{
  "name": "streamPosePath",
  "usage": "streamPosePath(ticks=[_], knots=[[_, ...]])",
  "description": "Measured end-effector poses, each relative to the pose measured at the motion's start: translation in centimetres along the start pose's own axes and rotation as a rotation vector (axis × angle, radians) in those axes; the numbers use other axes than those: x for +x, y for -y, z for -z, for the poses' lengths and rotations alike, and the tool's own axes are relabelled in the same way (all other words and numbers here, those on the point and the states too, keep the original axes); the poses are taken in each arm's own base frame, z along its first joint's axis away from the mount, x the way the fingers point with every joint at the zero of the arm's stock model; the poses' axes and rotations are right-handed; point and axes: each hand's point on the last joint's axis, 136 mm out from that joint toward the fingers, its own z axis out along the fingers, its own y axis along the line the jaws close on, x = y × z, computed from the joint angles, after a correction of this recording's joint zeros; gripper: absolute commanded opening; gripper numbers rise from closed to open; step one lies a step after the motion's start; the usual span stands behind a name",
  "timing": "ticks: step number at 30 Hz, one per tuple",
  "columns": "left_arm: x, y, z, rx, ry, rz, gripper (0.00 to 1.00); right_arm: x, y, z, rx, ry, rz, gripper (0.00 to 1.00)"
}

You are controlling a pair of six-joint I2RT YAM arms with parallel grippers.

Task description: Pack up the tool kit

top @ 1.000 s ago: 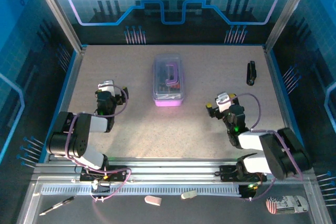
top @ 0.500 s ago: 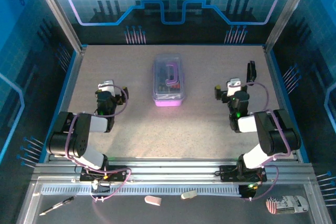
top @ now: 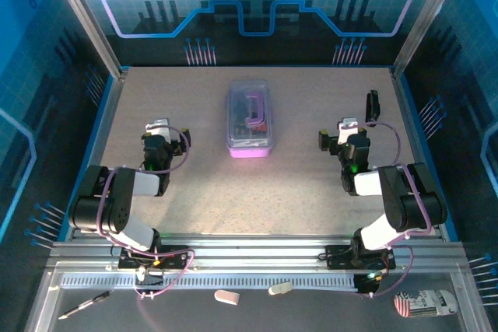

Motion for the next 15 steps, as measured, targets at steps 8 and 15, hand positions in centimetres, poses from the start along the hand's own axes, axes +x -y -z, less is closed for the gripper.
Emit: streamPosePath(ticks=[8, 15], knots=[[-0.01, 0.00, 0.00, 0.000, 0.000, 0.000, 0.99, 0.25, -0.28, 0.01, -0.013, -0.010, 0.006, 1.00], [0.00, 0.26, -0.02, 0.015, -0.002, -0.002, 0.99, 0.24, -0.31, 0.01, -0.015, -0.010, 0.006, 1.00]])
